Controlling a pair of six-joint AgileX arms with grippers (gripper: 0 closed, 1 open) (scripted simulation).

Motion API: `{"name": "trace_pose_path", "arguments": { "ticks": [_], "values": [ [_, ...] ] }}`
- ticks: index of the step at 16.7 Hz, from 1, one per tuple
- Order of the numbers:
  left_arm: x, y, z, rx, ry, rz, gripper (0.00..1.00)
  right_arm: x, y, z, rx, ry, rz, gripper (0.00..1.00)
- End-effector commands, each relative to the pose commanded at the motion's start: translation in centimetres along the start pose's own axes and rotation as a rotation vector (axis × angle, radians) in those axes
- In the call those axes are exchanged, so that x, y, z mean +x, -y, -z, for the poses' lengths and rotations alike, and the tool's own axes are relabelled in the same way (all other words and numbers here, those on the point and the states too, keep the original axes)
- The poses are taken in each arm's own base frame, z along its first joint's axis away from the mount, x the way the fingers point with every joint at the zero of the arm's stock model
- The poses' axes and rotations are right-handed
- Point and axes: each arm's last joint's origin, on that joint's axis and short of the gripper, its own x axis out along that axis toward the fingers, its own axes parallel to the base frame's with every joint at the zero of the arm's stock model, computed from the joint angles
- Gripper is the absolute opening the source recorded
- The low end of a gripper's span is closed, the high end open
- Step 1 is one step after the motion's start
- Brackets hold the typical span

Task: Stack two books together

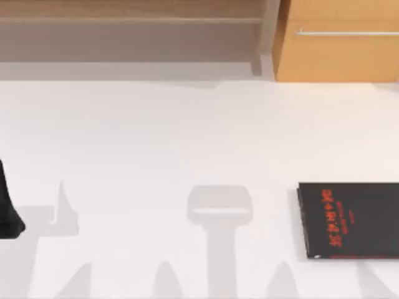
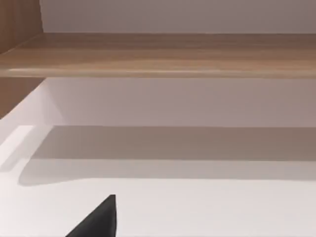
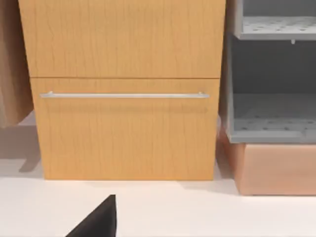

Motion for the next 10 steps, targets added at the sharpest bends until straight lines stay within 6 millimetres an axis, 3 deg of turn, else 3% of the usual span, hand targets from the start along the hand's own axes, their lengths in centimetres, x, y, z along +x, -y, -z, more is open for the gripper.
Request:
{"name": "trace_pose_path", "arguments": {
  "ticks": [3, 5, 10],
  "values": [
    [0.0, 0.0, 0.0, 0.000, 0.000, 0.000, 1.00, 0.0, 0.0, -0.3, 0.000, 0.004, 0.000, 1.00],
    [0.0, 0.0, 0.0, 0.000, 0.000, 0.000, 1.00, 0.1, 0.2, -1.8, -0.001, 0.022, 0.002, 1.00],
    [0.0, 0.0, 0.0, 0.000, 0.000, 0.000, 1.00, 2.0, 1.1, -9.4, -0.015, 0.082, 0.007, 1.00]
  ]
}}
